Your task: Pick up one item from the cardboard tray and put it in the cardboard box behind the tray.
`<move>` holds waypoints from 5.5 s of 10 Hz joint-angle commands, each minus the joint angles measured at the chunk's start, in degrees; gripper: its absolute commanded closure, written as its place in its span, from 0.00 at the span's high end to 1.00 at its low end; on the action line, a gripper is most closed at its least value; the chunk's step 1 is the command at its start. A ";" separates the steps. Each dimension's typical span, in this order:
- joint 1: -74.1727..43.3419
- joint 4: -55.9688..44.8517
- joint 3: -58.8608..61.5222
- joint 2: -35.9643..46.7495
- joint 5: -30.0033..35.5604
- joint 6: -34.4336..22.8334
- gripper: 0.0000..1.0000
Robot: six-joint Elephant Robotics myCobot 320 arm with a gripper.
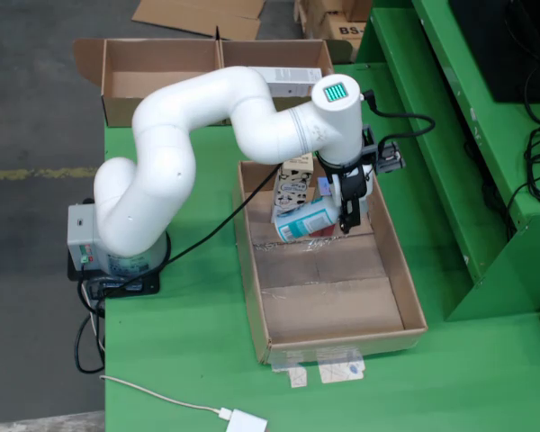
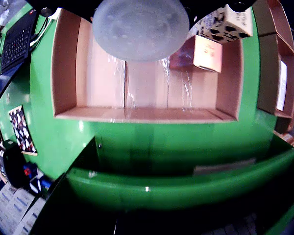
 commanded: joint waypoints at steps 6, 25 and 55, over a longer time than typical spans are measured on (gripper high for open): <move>10.14 -15.91 44.56 0.41 -4.47 -1.50 0.00; 88.85 -28.72 44.56 0.79 -20.98 2.30 0.00; 93.81 29.41 44.56 -47.65 -34.24 -15.27 0.00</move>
